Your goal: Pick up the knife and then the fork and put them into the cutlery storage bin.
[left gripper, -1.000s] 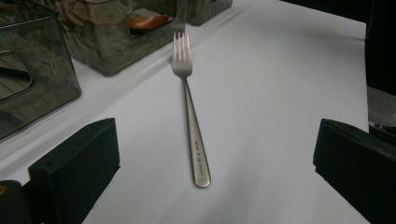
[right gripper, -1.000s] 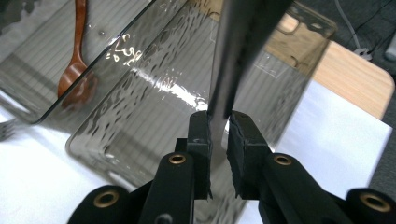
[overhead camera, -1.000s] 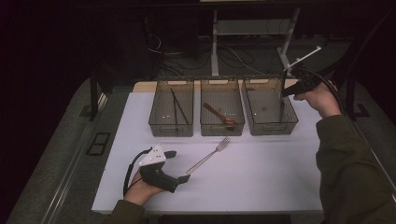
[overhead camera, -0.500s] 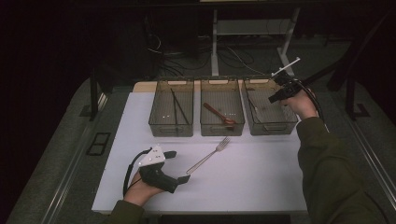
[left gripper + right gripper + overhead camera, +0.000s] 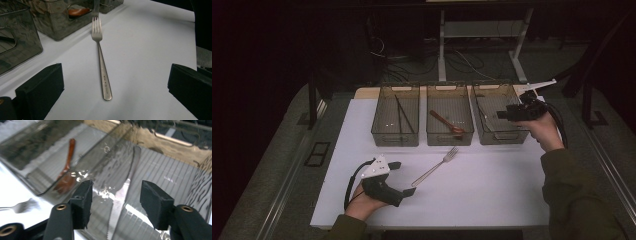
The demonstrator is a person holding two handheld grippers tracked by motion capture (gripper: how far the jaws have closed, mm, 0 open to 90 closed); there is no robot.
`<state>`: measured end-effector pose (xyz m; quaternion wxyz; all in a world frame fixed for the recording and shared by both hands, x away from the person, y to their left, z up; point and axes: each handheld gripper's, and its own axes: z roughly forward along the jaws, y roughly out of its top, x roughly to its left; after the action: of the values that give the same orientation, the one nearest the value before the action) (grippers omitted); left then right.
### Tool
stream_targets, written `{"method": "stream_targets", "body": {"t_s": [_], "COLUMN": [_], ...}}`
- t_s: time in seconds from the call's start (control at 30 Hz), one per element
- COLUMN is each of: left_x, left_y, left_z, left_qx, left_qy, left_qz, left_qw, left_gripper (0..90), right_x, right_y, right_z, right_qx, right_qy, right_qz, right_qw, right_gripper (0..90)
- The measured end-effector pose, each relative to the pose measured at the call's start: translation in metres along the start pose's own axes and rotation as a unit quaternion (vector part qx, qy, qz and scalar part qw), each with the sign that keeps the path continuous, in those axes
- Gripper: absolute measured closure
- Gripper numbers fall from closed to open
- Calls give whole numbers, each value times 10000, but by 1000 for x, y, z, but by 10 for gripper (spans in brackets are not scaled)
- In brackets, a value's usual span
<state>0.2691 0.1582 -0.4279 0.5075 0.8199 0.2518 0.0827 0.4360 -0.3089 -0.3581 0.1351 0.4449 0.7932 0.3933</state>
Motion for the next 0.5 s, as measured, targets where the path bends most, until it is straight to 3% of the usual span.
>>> {"method": "stream_targets", "body": {"t_s": [0.23, 0.4, 0.5], "left_x": [0, -1, 0], "left_y": [0, 0, 0], "left_z": [0, 0, 0], "left_qx": [2, -5, -8], "left_qy": [5, 8, 21], "left_qz": [-6, -6, -20], "left_qw": [10000, 10000, 10000], "left_gripper": [0, 0, 0], "right_x": [27, 46, 59], "right_y": [-23, -38, -45], "right_z": [-19, -22, -23], "right_qx": [-420, -557, -641], "right_qy": [294, 468, 577], "right_qz": [-185, -205, -302], "right_qw": [9985, 9971, 9958], "right_gripper": [345, 349, 402]}}
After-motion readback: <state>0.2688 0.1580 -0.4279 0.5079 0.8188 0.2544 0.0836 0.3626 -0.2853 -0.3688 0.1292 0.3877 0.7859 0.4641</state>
